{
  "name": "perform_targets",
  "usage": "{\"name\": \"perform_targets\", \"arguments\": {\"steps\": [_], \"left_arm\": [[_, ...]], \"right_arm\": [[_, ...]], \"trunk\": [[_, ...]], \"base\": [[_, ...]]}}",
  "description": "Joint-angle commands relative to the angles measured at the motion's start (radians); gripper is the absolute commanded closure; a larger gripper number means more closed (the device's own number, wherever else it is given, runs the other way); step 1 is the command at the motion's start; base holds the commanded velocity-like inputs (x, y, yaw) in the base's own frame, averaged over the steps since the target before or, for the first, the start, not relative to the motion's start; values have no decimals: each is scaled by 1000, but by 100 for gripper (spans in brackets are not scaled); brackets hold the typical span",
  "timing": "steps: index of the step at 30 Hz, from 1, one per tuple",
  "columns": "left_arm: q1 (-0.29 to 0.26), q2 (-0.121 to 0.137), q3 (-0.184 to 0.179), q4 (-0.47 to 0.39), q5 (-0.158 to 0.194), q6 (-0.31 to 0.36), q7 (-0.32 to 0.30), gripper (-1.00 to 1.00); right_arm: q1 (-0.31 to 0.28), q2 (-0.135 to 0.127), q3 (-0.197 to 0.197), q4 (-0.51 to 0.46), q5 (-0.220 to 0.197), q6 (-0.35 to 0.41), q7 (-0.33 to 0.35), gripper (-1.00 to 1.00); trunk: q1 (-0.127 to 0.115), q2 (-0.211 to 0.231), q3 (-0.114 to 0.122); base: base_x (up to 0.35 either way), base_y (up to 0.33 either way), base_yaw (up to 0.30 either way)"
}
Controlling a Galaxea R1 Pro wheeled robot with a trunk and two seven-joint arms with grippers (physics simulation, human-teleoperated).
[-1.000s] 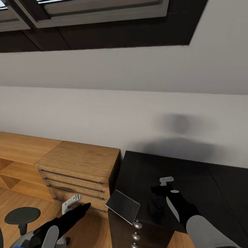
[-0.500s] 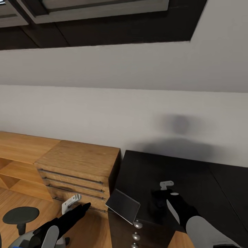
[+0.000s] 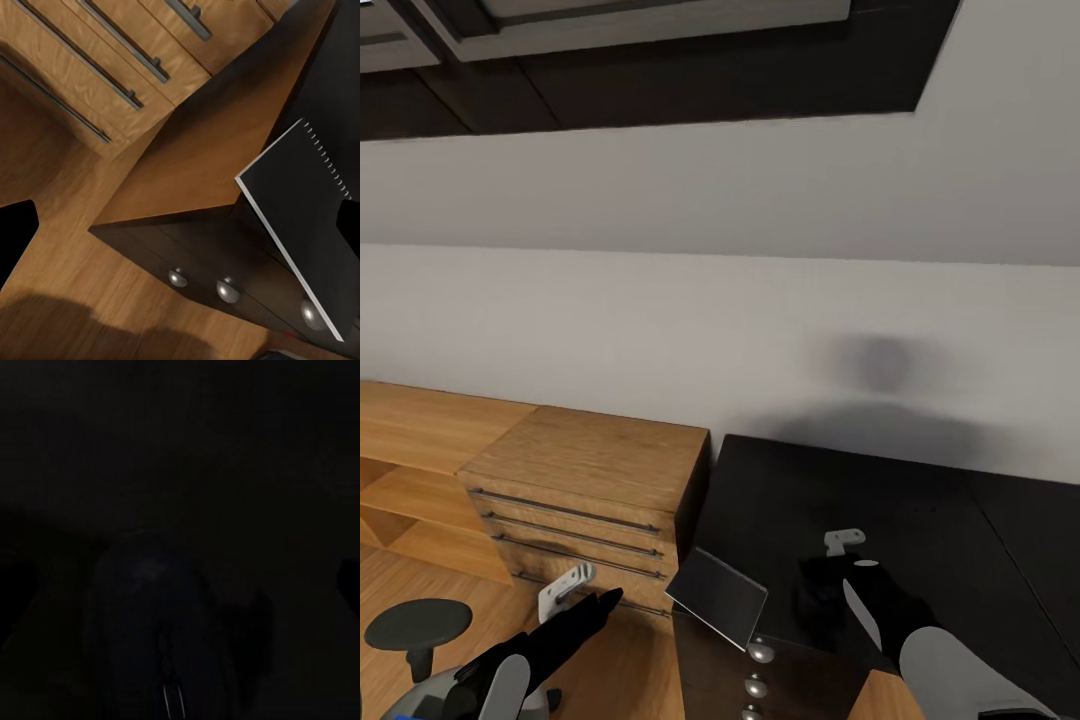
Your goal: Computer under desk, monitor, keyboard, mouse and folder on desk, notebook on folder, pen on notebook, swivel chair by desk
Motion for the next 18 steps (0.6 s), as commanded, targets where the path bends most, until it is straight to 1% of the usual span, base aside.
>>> {"name": "perform_targets", "arguments": {"steps": [1, 8, 14, 18], "left_arm": [[-1, -1, 2, -1, 11, 5, 8, -100], [-1, 0, 2, -1, 11, 5, 8, -100], [-1, 0, 2, -2, 11, 5, 8, -100], [-1, -1, 2, -3, 11, 5, 8, -100]], "right_arm": [[0, -1, 5, -2, 4, 7, 2, -100], [0, 0, 5, -2, 4, 15, 2, -100], [0, 1, 5, -2, 2, 47, 2, -100], [0, 0, 5, -2, 2, 54, 2, -100]], "trunk": [[0, -1, -1], [0, -1, -1], [0, -1, -1], [15, -29, -14]], "base": [[0, 0, 0], [0, 0, 0], [0, 0, 0], [0, 0, 0]]}}
